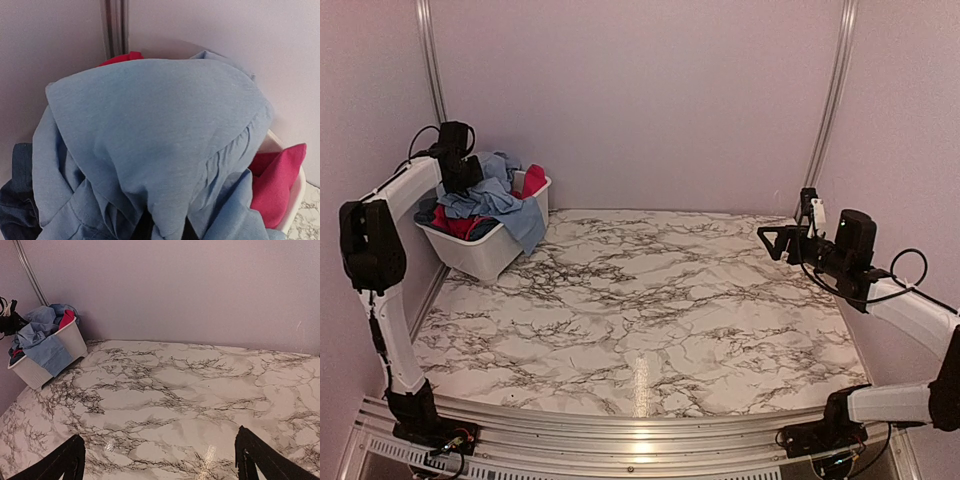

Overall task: Fold and stack the mixed laundry pile
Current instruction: Pick up the crumpled shirt from the center of the board, then place the crumpled shirt at the center of the board.

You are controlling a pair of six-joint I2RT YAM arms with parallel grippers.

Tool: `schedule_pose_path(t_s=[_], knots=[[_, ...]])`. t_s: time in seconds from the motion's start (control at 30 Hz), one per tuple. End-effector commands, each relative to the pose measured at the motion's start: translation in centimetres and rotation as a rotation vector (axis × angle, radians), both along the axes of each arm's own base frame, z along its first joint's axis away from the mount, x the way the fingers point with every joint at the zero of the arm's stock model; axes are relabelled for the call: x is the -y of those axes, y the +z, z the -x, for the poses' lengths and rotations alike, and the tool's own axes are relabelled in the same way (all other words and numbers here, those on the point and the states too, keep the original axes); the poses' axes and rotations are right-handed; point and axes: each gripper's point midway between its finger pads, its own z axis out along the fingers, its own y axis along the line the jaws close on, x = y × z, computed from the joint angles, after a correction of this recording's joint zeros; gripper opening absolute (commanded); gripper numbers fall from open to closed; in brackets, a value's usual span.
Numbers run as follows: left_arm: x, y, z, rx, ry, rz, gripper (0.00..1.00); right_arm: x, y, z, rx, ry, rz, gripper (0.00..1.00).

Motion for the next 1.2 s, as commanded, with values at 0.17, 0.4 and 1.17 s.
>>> schedule_pose_path(t_s=[0.17,0.4,1.17], knots=[[13.6,16.1,4.2,0.386,-0.488,0.169,0.0,0.0,2.9,-0.1,0.061,0.014,-0.02,0.98],[26.9,26.1,13.7,0.61,-0.928,0.215,0.0,-0.3,3.1,0.0,0.065,0.028,-0.034,0.99],[39.8,20.3,24.9,0.52,-1.362,0.449,0.0,-0.1,4.3,0.7,0.089,0.022,-0.02,0.98]])
